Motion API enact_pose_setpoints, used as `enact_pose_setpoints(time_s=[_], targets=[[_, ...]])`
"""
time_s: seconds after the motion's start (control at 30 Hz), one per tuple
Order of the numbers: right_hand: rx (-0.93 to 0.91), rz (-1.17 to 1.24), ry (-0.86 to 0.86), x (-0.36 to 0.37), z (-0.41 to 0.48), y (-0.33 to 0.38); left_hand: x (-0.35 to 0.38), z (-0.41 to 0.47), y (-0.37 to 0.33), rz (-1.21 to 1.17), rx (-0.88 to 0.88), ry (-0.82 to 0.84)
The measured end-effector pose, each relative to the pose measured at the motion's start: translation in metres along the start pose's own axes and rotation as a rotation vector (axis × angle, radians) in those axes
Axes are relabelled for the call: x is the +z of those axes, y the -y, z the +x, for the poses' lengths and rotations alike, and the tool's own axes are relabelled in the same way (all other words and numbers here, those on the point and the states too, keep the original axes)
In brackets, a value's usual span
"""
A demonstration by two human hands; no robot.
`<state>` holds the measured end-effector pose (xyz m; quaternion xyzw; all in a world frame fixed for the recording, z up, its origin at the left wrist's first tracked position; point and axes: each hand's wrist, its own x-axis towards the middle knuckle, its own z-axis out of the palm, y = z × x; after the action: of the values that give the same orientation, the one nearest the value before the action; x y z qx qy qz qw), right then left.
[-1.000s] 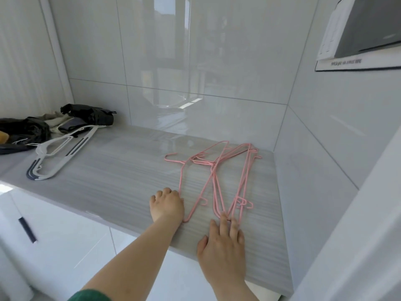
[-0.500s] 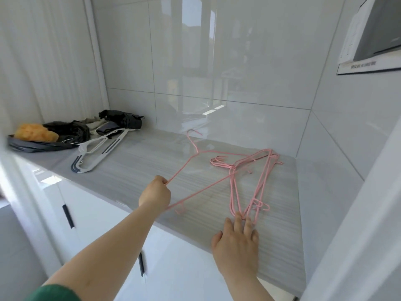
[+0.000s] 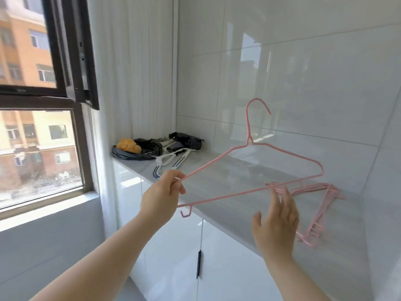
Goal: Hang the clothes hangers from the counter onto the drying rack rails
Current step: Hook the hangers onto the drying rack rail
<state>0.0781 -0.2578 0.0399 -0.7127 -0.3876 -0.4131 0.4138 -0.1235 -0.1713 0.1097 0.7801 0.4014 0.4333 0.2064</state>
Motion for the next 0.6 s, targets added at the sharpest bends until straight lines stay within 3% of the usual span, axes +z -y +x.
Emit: enact_pose_setpoints(time_s=[0.17,0.33,0.6], targets=[[-0.211,0.172,-0.133,-0.011,0.022,0.103,-0.104,-0.06,0.036,0.01,-0.034,-0.053],[-0.308,0.478,-0.152,-0.046,-0.009,0.244,-0.241,-0.143,0.078,0.088,-0.151,-0.241],[-0.527,0.869,0.218,-0.116,-0.07,0.434,-0.412,-0.294,0.089,0.309,-0.362,-0.395]])
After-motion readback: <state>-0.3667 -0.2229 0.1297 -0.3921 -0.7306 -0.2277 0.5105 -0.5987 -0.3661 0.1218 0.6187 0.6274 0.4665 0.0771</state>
